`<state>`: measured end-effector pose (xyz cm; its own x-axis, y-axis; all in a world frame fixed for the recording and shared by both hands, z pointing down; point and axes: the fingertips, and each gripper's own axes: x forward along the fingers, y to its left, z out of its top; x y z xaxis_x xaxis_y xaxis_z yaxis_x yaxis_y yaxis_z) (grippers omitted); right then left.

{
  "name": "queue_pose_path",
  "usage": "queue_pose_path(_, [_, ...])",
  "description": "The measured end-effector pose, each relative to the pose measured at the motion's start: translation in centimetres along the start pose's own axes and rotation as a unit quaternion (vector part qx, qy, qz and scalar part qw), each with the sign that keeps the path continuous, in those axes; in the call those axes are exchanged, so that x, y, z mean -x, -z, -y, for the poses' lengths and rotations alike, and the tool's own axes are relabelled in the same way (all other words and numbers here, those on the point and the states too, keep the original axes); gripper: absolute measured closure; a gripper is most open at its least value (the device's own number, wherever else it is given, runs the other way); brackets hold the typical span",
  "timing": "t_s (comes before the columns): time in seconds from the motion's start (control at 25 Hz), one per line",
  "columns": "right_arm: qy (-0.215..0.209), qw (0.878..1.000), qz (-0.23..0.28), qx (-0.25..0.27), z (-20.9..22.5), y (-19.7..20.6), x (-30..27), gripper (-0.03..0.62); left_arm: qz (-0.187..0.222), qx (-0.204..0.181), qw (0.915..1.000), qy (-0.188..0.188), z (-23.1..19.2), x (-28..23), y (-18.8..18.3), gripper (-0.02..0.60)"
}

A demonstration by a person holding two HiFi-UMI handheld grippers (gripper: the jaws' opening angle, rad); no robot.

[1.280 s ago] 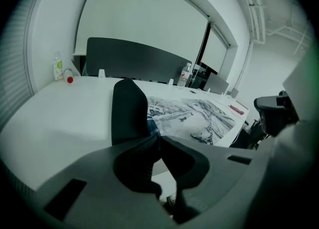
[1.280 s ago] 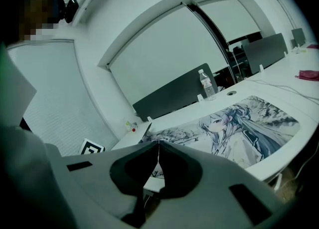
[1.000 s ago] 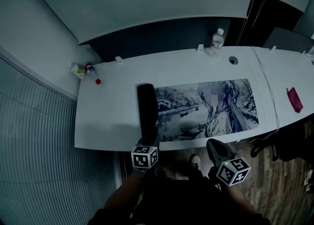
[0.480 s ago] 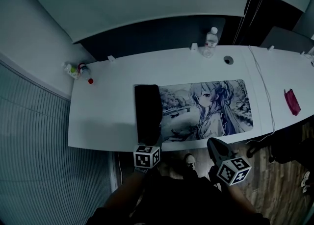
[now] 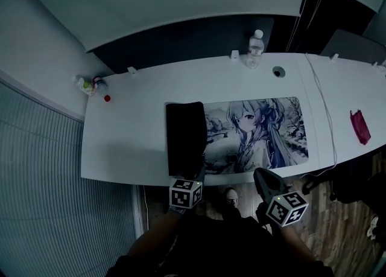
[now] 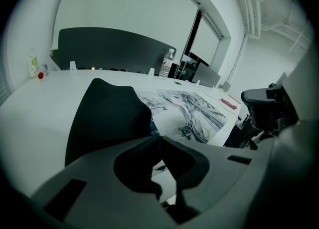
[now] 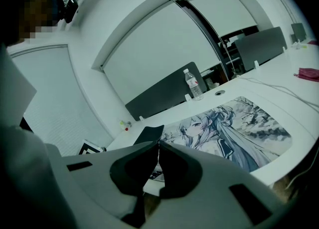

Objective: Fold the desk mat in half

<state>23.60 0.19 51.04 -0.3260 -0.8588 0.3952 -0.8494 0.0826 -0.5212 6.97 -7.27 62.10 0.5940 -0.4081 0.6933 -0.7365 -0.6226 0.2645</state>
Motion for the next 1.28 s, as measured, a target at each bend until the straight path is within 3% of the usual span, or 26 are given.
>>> queue_pose_path(0.8, [-0.014,1.000,-0.011,-0.005,4.5,-0.8,1.3,0.569,-0.007,-0.012,0.9997,0.022,6.9,-3.6,-0.5,0.549])
queue_pose_path(1.28, [-0.018,1.000,-0.008,-0.009,5.6,-1.3,1.1,0.569,0.003,-0.027,0.9992,0.028,8.4,-4.0,-1.2,0.543])
